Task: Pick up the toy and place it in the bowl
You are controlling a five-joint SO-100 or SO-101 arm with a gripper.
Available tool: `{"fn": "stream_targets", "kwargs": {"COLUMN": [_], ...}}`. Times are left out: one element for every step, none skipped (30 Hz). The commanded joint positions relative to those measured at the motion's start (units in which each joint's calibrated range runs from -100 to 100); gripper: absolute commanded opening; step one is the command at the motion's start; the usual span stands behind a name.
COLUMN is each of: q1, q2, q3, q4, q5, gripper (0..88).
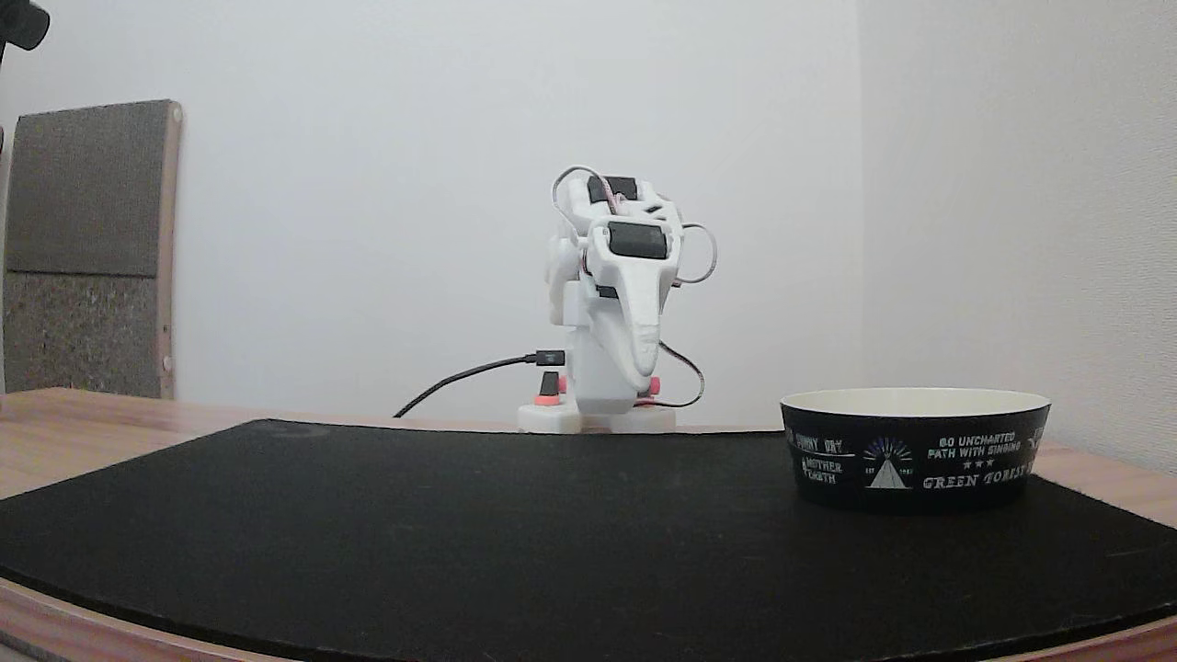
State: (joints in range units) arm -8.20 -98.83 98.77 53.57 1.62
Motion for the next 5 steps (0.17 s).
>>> {"fn": "stream_targets", "kwargs": {"q1": [0.5,0.5,0.5,0.5,0.5], "q2": [-0.7,-0.7,-0.7,-0.7,-0.7], "q3": [0.7,0.7,0.7,0.7,0.7], "q4": [0.1,0.1,0.1,0.1,0.1], "q5": [0.3,0.3,0.3,0.3,0.3], "gripper": [5.1,5.1,5.1,5.1,5.1]}}
